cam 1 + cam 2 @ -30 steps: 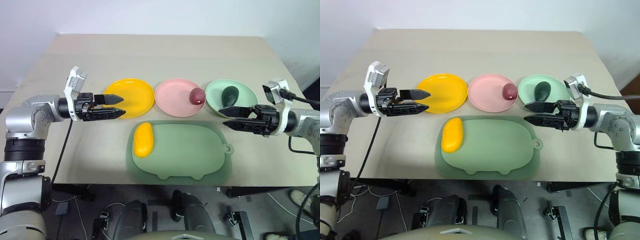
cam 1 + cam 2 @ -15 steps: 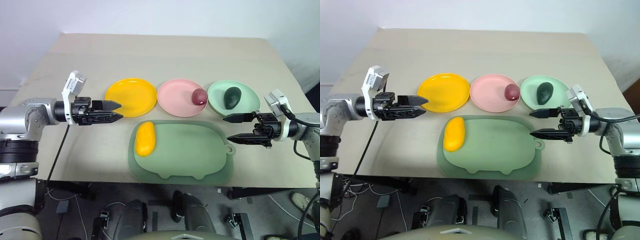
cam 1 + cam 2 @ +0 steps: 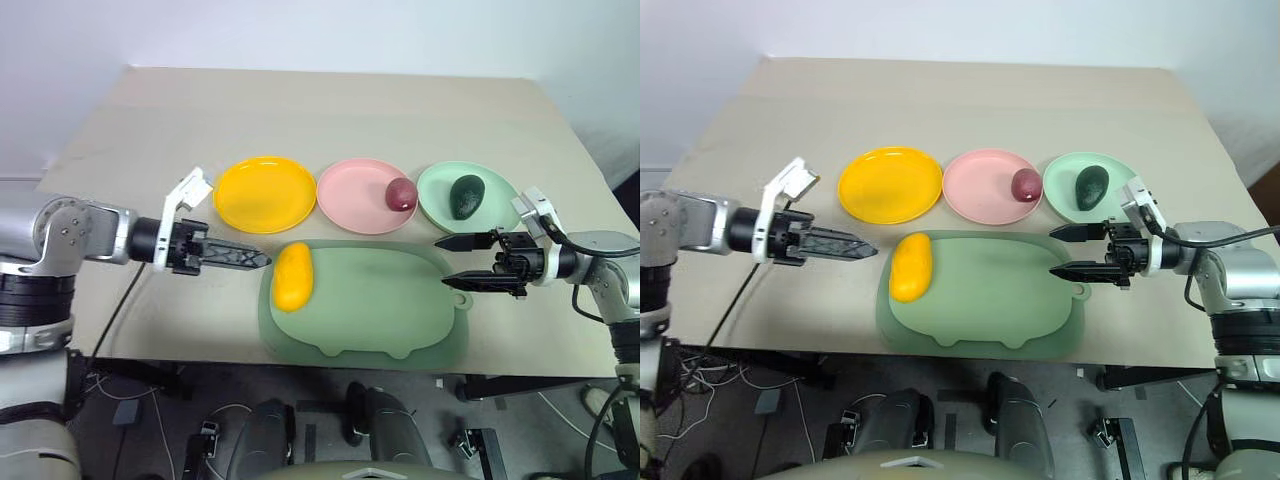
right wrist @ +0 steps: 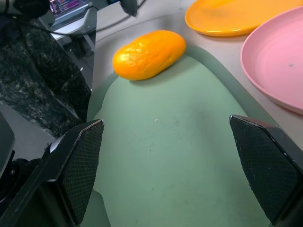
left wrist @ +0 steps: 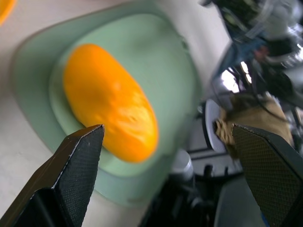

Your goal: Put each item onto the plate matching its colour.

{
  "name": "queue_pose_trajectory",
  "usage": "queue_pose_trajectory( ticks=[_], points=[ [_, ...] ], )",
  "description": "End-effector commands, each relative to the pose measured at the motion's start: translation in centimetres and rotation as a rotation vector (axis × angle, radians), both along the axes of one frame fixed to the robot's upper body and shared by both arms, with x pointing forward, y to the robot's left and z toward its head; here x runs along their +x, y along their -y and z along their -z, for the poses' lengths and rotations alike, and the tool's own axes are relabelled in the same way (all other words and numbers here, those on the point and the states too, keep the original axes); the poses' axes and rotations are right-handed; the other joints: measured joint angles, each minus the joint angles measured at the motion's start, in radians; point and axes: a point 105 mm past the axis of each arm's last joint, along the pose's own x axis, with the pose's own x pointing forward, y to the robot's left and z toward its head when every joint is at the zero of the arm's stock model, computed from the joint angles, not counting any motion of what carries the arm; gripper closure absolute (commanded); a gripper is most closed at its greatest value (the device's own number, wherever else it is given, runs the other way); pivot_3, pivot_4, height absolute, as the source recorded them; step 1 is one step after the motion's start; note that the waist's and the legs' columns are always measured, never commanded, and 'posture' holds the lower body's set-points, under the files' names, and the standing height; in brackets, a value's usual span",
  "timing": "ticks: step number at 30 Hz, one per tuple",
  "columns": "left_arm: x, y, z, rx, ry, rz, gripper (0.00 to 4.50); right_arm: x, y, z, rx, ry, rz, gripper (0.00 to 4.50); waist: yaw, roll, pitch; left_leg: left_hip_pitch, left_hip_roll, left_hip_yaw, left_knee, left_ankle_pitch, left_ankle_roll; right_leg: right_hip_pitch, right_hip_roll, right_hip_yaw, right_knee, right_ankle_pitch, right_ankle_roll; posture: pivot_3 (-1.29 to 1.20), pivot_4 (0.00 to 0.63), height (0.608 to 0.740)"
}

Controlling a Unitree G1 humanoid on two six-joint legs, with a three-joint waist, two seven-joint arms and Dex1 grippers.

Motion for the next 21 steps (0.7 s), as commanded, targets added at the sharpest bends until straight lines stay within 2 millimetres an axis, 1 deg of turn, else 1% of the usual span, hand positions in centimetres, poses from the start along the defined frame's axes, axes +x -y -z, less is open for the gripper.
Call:
queue_pose_trajectory(
  ticks=[1,4,7,9,11,13,15,19,21],
  points=[
    [-0.4,0.2,-1.1,0.064,0.026,0.019,0.00,0.4,0.0,-1.1,0.011,0.037,0.010,0.04,-0.001,0.000,0.000,0.000,0.000,0.000,0.000,0.000,0.000,0.000,0.000,0.000,0.000,0.000,0.000,0.00,0.150,0.740],
    [-0.2,-0.5,-0.6,0.132,-0.002,-0.023,0.00,0.5,-0.1,-1.0,0.013,0.038,0.018,0.04,0.001,0.000,0.000,0.001,0.000,0.000,0.000,0.000,0.000,0.000,0.000,0.001,0.000,0.000,0.000,0.00,0.150,0.740],
    [0.1,-0.6,-0.4,0.161,-0.041,-0.046,0.00,0.6,0.0,-0.8,0.016,0.034,0.022,0.04,0.004,0.000,0.000,0.001,0.000,0.000,0.000,0.000,0.000,0.000,-0.001,0.001,0.001,0.000,0.000,0.00,0.150,0.740],
    [-0.2,0.2,-0.9,0.140,-0.039,-0.014,0.00,0.7,0.0,-0.6,0.012,0.033,0.031,0.04,0.004,0.000,0.000,0.001,-0.001,0.000,0.000,0.000,0.000,0.000,-0.002,0.001,0.001,0.000,0.000,0.00,0.150,0.740],
    [-0.3,1.1,-1.6,0.079,-0.061,0.018,0.00,0.8,-0.2,-0.5,0.015,0.033,0.032,0.04,0.004,0.000,0.000,0.000,-0.001,0.000,0.000,0.000,0.000,0.000,-0.002,0.001,0.001,0.000,0.000,0.00,0.150,0.740],
    [0.1,1.1,-1.3,0.067,-0.076,-0.008,0.00,0.8,-0.3,-0.5,0.016,0.030,0.026,0.04,0.003,0.000,0.000,0.000,-0.001,0.000,0.000,0.000,0.000,0.000,-0.002,0.001,0.001,0.000,0.000,0.00,0.150,0.740],
    [0.1,1.2,-1.0,0.066,-0.076,-0.015,0.00,0.7,-0.4,-0.5,0.015,0.027,0.020,0.04,0.002,0.000,0.000,0.001,-0.001,0.001,0.000,0.000,0.000,0.000,-0.002,0.001,0.001,0.000,0.000,0.00,0.150,0.740],
    [0.1,1.8,-0.9,0.037,-0.094,-0.011,0.00,0.7,-0.3,-0.6,0.014,0.030,0.029,0.04,0.001,0.000,0.000,0.001,-0.001,0.001,0.000,0.000,-0.001,0.000,-0.001,0.001,0.001,0.000,0.000,0.00,0.150,0.740],
    [0.5,2.1,-0.4,0.038,-0.106,-0.024,0.00,0.7,-0.2,-0.7,0.014,0.031,0.034,0.04,0.003,0.000,0.000,0.001,-0.001,0.001,0.000,0.000,-0.001,0.001,-0.001,0.001,0.001,0.000,0.000,0.00,0.150,0.740]
  ],
)
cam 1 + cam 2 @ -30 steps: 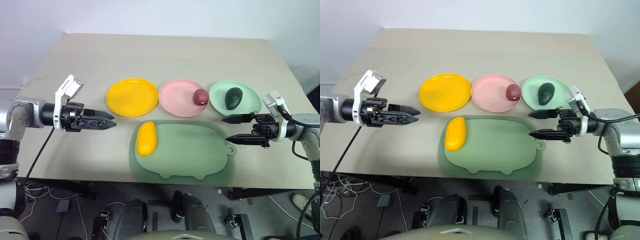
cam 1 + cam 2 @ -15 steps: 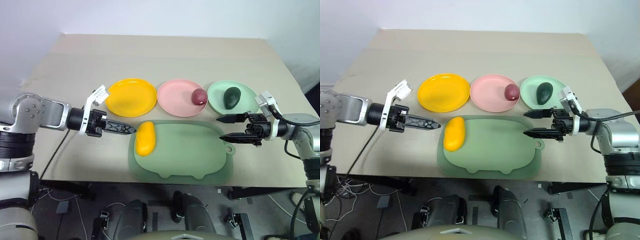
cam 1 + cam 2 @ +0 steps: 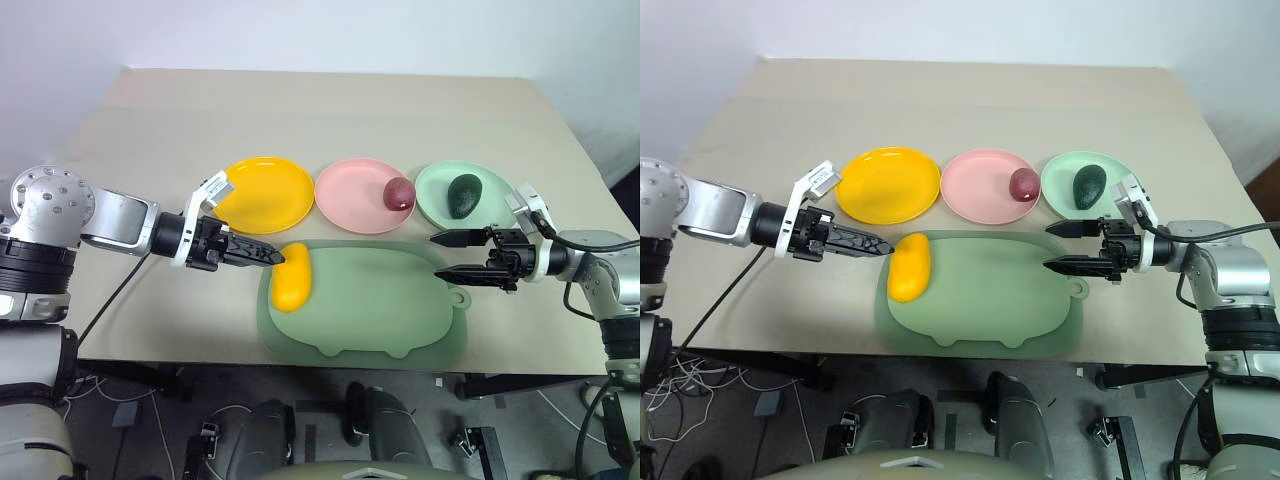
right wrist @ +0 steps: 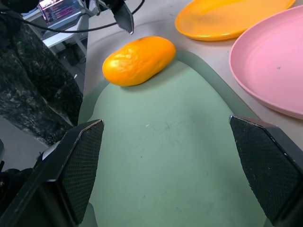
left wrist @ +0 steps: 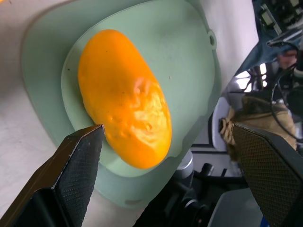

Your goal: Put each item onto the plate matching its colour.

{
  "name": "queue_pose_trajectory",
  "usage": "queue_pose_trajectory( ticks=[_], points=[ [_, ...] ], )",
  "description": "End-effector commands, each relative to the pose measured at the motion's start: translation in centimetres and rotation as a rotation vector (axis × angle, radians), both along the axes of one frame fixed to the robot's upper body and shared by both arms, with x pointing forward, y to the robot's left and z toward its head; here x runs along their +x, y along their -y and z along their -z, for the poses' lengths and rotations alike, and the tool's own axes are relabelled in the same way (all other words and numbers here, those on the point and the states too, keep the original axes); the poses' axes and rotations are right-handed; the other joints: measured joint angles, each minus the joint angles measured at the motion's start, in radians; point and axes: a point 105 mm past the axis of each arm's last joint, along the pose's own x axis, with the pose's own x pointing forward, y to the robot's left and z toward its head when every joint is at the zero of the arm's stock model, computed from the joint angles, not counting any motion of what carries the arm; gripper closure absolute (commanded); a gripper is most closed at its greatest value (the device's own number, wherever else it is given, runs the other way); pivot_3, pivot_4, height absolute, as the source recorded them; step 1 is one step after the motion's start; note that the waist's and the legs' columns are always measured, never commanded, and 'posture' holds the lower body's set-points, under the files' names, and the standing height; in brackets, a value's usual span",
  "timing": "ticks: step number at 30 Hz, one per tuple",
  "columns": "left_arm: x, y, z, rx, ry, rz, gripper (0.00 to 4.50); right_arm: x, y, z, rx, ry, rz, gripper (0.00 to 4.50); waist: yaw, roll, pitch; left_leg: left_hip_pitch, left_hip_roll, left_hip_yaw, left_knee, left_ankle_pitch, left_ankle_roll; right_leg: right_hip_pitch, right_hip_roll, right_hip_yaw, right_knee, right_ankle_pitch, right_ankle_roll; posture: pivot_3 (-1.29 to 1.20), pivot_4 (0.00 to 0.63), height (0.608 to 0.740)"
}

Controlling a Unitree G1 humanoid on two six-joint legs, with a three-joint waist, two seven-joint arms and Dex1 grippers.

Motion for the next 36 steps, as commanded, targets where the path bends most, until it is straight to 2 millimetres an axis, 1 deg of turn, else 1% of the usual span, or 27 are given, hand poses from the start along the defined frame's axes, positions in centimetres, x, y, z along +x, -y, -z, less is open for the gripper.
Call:
queue_pose_trajectory(
  ticks=[1,6,9,13,15,19,23,25,27,28,29,31,32,33,36],
  points=[
    [0.1,0.4,-0.2,-0.024,0.007,-0.001,0.00,0.1,0.0,-1.1,0.001,0.041,0.000,0.04,0.002,0.000,0.000,0.000,0.000,0.000,0.000,0.000,0.000,0.000,0.000,0.000,0.000,0.000,0.000,0.00,0.150,0.740],
    [0.7,0.7,0.6,0.004,0.013,-0.035,0.00,0.3,0.0,-0.9,0.000,0.032,0.017,0.04,0.001,0.000,0.000,0.000,0.000,0.000,0.000,0.000,0.000,0.001,0.000,0.000,0.000,0.000,0.000,0.00,0.150,0.740],
    [0.1,1.3,0.3,-0.020,0.024,0.011,0.00,0.3,0.1,-0.9,-0.002,0.030,0.026,0.04,0.001,0.000,0.000,0.001,0.000,0.000,0.000,0.000,0.000,0.001,0.000,0.000,0.000,0.000,0.000,0.00,0.150,0.740],
    [0.1,1.5,0.7,-0.015,0.002,0.014,0.00,0.3,0.1,-0.9,-0.002,0.022,0.028,0.04,0.002,0.000,0.000,0.001,0.000,0.000,0.000,0.000,-0.001,0.001,0.000,0.000,0.000,0.000,0.000,0.00,0.150,0.740],
    [0.0,1.6,1.7,0.022,-0.026,0.017,0.00,0.4,0.2,-1.0,-0.004,0.026,0.035,0.04,0.002,0.000,0.000,0.001,0.000,0.000,0.000,0.000,-0.001,0.001,0.000,0.000,0.000,0.000,0.000,0.00,0.150,0.740],
    [-0.6,2.7,2.8,0.036,-0.056,0.066,0.00,0.4,0.1,-1.0,-0.004,0.033,0.037,0.04,0.002,0.000,0.000,0.001,-0.001,0.000,0.000,0.000,-0.001,0.002,0.000,0.000,0.000,0.000,0.000,0.00,0.150,0.740],
    [0.0,3.0,3.7,0.063,-0.092,0.035,0.00,0.5,0.0,-1.0,-0.003,0.036,0.041,0.04,0.001,0.000,0.000,0.002,-0.001,0.000,0.000,0.000,-0.001,0.002,0.000,0.000,0.000,0.000,0.000,0.00,0.150,0.740],
    [0.0,3.4,3.9,0.062,-0.096,0.042,0.00,0.4,0.0,-1.0,-0.003,0.036,0.043,0.04,0.001,0.000,0.000,0.002,-0.001,0.000,0.000,0.000,-0.001,0.002,0.000,0.000,0.000,0.000,0.000,0.00,0.150,0.740],
    [0.5,3.6,4.1,0.064,-0.099,0.015,0.00,0.4,0.0,-1.0,-0.004,0.038,0.047,0.04,0.002,0.000,0.000,0.002,-0.001,0.000,0.000,0.000,-0.001,0.002,0.000,0.000,0.000,0.000,0.000,0.00,0.150,0.740],
    [0.6,3.6,4.2,0.062,-0.107,0.007,0.37,0.3,0.0,-1.1,-0.003,0.037,0.046,0.00,0.003,0.000,0.000,0.002,-0.001,0.000,0.000,0.000,-0.001,0.002,0.000,0.000,0.000,0.000,0.000,0.00,0.150,0.740],
    [0.7,3.6,4.3,0.061,-0.114,0.000,0.56,0.3,0.0,-1.1,-0.002,0.037,0.045,0.00,0.002,0.000,0.000,0.002,-0.001,0.000,0.000,0.000,-0.001,0.002,-0.001,0.000,0.000,0.000,0.000,0.00,0.150,0.740],
    [0.8,3.4,4.7,0.095,-0.114,-0.016,1.22,0.4,0.1,-1.1,-0.007,0.043,0.051,0.00,0.001,0.000,0.000,0.002,-0.001,0.000,0.000,0.000,-0.001,0.002,-0.001,0.000,0.000,0.000,0.000,0.00,0.150,0.740],
    [1.0,3.3,4.8,0.094,-0.122,-0.025,1.44,0.4,0.1,-1.2,-0.008,0.044,0.054,0.00,0.001,0.000,0.000,0.002,-0.001,0.000,0.000,0.000,-0.001,0.002,0.000,0.000,0.000,0.000,0.000,0.00,0.150,0.740],
    [1.4,3.1,4.8,0.095,-0.129,-0.055,1.55,0.5,0.2,-1.2,-0.009,0.048,0.060,0.00,0.001,0.000,0.000,0.003,-0.001,0.000,0.000,0.000,-0.001,0.003,0.000,0.000,0.000,0.000,0.000,0.00,0.150,0.740],
    [0.8,3.3,4.2,0.096,-0.109,-0.010,1.63,0.5,0.1,-1.3,-0.009,0.050,0.057,0.00,0.001,0.000,0.000,0.005,-0.001,0.000,0.000,0.000,-0.001,0.005,0.000,0.000,0.000,0.000,0.000,0.00,0.150,0.740]
  ],
)
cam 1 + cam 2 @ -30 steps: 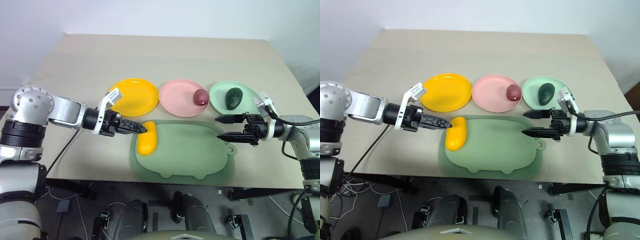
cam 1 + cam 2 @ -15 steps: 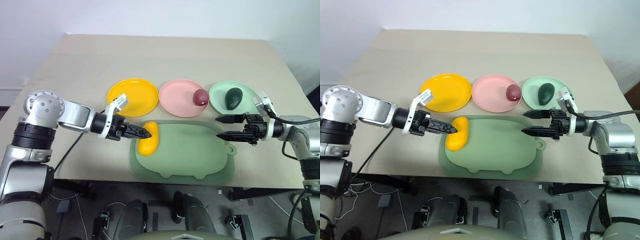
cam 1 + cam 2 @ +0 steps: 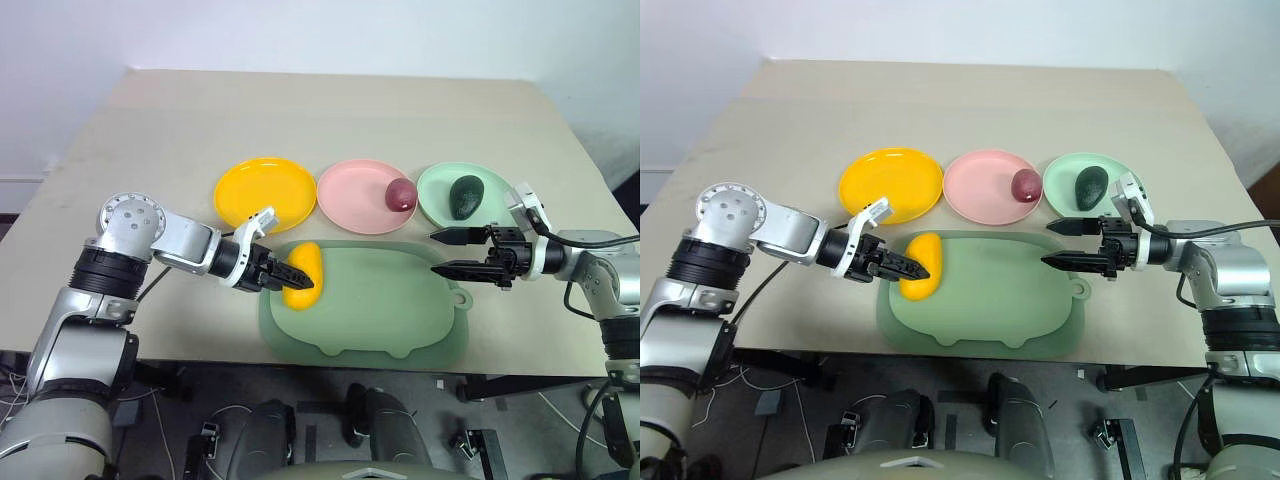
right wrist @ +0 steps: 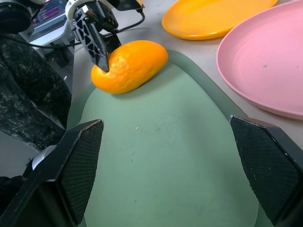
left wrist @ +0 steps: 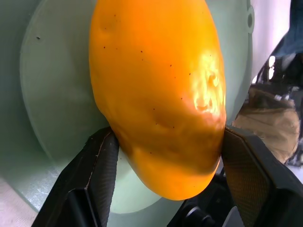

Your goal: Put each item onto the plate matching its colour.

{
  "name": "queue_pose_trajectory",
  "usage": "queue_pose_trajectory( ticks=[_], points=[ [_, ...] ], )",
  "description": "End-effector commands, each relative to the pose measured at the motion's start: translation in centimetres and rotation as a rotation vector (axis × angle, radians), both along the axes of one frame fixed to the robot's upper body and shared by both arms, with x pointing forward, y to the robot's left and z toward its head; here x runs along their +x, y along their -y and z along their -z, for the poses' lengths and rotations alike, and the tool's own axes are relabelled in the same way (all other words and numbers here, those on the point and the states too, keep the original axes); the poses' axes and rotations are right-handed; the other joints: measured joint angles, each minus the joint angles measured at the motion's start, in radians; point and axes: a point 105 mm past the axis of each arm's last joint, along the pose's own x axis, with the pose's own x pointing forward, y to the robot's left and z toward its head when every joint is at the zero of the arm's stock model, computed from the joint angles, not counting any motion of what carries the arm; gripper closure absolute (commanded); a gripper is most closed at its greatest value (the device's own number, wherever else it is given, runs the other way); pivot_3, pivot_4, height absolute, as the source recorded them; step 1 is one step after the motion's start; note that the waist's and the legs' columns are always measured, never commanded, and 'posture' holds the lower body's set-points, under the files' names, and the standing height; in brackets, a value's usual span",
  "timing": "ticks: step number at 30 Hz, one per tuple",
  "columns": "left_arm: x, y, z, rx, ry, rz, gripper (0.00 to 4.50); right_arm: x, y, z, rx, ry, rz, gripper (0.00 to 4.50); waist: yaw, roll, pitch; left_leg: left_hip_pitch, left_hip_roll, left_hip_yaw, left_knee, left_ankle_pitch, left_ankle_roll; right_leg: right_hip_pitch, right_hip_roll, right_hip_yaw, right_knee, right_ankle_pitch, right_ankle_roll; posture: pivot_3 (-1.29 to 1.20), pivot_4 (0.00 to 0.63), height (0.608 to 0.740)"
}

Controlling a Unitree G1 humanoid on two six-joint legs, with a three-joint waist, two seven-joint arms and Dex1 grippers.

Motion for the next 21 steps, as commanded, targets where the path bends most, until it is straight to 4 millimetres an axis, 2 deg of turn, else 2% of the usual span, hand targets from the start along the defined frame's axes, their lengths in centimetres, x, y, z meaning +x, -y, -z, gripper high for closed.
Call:
queue_pose_trajectory(
  ticks=[1,3,6,9,10,14,18,20,21],
  points=[
    [0.0,-0.3,-1.5,0.027,0.054,0.024,1.63,-0.1,0.1,-1.3,0.003,0.055,-0.005,0.00,-0.001,0.000,0.000,0.001,0.000,0.000,0.000,0.000,0.000,0.000,0.000,0.000,0.000,0.000,0.000,0.00,0.150,0.740],
    [0.3,-0.1,-3.5,-0.012,0.114,0.040,1.63,-0.2,0.0,-1.3,0.003,0.051,-0.009,0.00,0.000,0.000,0.000,0.001,0.000,0.000,-0.001,0.000,0.000,0.000,0.000,0.000,0.000,0.000,0.000,0.00,0.150,0.740],
    [0.9,-0.5,-5.3,-0.037,0.164,0.024,1.63,-0.1,-0.1,-1.3,0.004,0.051,-0.010,0.00,0.000,0.000,0.000,0.001,0.000,0.000,0.000,0.000,0.000,0.001,0.000,0.000,0.000,0.000,0.000,0.00,0.150,0.740],
    [0.6,0.0,-8.4,-0.097,0.295,0.072,1.63,0.0,-0.2,-1.3,0.006,0.051,-0.011,0.00,-0.001,0.000,0.000,0.001,0.000,0.000,-0.001,0.000,0.000,0.001,0.000,0.000,-0.001,0.000,0.000,0.00,0.150,0.740],
    [1.2,-0.4,-9.0,-0.078,0.359,0.049,1.63,0.1,-0.3,-1.3,0.006,0.050,-0.013,0.00,-0.001,0.000,0.000,0.001,0.000,0.000,-0.001,0.000,0.000,0.001,0.000,0.000,-0.001,0.000,0.000,0.00,0.150,0.740],
    [3.3,-2.2,-9.5,0.040,0.555,-0.022,1.63,0.2,-0.3,-1.3,0.009,0.050,-0.011,0.00,-0.001,0.000,0.000,0.002,0.000,0.001,-0.001,0.000,0.000,0.001,0.001,0.000,-0.001,0.000,0.000,0.00,0.150,0.740],
    [6.6,-6.6,-8.5,0.306,0.753,-0.124,1.63,0.4,-0.4,-1.2,0.011,0.042,0.000,0.00,-0.001,0.000,0.000,0.002,0.000,0.001,-0.002,0.000,0.000,0.001,0.001,0.000,-0.001,0.000,0.000,0.00,0.150,0.740],
    [7.9,-7.9,-8.3,0.326,0.795,-0.199,1.63,0.5,-0.4,-1.3,0.017,0.039,-0.001,0.00,0.000,0.000,0.000,0.002,0.000,0.001,-0.002,0.000,0.000,0.001,0.001,0.000,-0.002,0.000,0.000,0.00,0.150,0.740],
    [8.1,-8.3,-7.5,0.338,0.786,-0.197,1.63,0.5,-0.4,-1.3,0.017,0.039,-0.002,0.00,0.001,0.000,0.000,0.002,0.000,0.001,-0.002,0.000,0.000,0.001,0.001,0.000,-0.002,0.000,0.000,0.00,0.150,0.740]
  ],
)
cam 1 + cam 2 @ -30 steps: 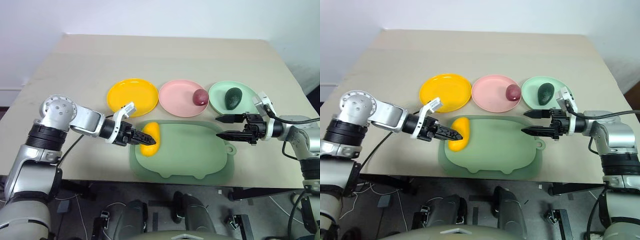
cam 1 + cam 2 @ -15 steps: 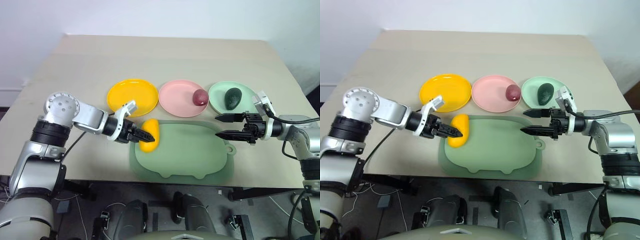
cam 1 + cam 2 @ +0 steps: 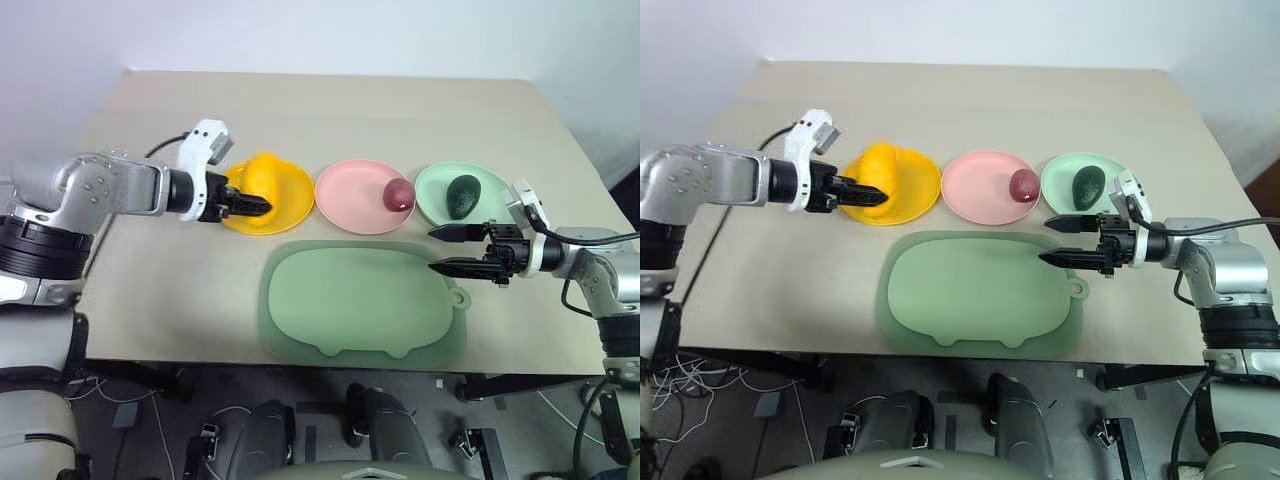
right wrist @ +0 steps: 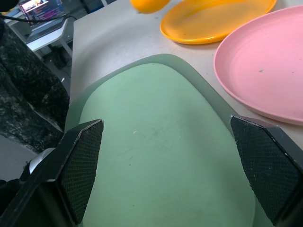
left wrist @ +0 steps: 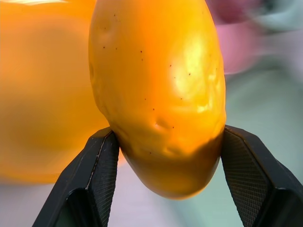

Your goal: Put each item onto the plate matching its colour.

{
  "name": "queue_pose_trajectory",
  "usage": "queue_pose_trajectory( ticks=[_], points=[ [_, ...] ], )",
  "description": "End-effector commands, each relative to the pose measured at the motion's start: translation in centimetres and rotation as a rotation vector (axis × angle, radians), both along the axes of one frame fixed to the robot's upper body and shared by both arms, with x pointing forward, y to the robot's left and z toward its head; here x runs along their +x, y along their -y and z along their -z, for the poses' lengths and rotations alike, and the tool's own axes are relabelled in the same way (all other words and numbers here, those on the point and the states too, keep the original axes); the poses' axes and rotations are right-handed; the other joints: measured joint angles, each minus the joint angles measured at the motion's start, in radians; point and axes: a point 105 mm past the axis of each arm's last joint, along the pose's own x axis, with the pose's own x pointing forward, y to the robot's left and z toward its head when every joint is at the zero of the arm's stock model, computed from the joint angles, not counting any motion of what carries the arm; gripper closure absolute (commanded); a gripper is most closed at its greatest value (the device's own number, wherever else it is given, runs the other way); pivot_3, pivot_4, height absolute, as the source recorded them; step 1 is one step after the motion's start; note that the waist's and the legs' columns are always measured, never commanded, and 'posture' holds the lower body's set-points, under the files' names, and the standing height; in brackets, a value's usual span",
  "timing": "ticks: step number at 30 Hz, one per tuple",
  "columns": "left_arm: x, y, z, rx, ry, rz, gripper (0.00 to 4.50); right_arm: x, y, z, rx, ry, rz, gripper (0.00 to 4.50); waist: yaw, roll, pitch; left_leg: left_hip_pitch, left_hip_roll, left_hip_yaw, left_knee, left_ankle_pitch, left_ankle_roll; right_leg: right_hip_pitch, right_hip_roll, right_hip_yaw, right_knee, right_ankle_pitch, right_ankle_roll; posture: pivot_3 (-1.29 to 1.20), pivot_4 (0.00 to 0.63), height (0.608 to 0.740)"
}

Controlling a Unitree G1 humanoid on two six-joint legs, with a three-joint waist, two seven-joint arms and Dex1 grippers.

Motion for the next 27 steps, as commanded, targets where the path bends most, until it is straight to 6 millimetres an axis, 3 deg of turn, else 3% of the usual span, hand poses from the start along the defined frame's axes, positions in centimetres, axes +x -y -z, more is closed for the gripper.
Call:
queue_pose_trajectory(
  ticks=[1,3,7,17,21,26,27],
  points=[
    [1.4,-1.8,0.6,0.058,0.086,-0.045,1.63,0.3,-0.2,-1.1,0.009,0.028,-0.011,0.00,0.002,0.000,0.000,-0.001,0.000,0.000,0.000,0.000,0.000,0.000,0.000,0.000,0.000,0.000,0.000,0.00,0.150,0.740],
    [2.4,-3.1,1.7,0.089,0.112,-0.113,1.63,0.3,-0.4,-1.1,0.008,0.029,-0.016,0.00,0.002,0.000,0.000,-0.001,0.000,0.000,0.001,0.000,0.000,0.000,0.000,0.000,0.000,0.000,0.000,0.00,0.150,0.740],
    [3.9,-4.2,2.1,0.089,0.192,-0.170,1.63,0.2,-0.3,-1.2,0.009,0.025,-0.021,0.00,0.002,0.000,0.000,-0.002,0.000,-0.001,0.001,0.000,0.001,0.000,0.000,-0.001,-0.001,0.000,0.000,0.00,0.150,0.740],
    [5.5,-3.8,0.2,-0.046,0.256,-0.187,1.63,0.0,-0.3,-1.1,0.010,0.015,-0.019,0.00,0.002,0.000,0.000,-0.004,0.000,-0.001,0.001,0.000,0.001,-0.001,0.000,-0.002,0.000,0.001,0.001,0.00,0.150,0.740],
    [5.6,-2.5,0.1,-0.074,0.238,-0.141,1.63,0.0,-0.4,-1.1,0.014,0.018,-0.018,0.00,0.001,0.000,0.000,-0.005,0.000,-0.001,0.002,-0.001,0.001,-0.001,-0.001,-0.002,-0.001,0.001,0.002,0.00,0.150,0.740],
    [5.5,-1.4,0.6,-0.114,0.205,-0.116,0.04,0.0,-0.4,-1.0,0.014,0.019,-0.019,0.00,0.000,0.000,0.000,-0.005,0.000,-0.001,0.002,-0.001,0.002,-0.001,0.000,-0.002,-0.001,0.001,0.002,0.00,0.150,0.740],
    [5.4,-1.3,0.7,-0.125,0.194,-0.115,0.01,0.0,-0.4,-1.0,0.015,0.020,-0.018,0.00,0.000,0.000,0.000,-0.005,0.000,-0.001,0.002,-0.001,0.002,-0.002,0.000,-0.002,-0.001,0.002,0.002,0.00,0.150,0.740]
  ],
)
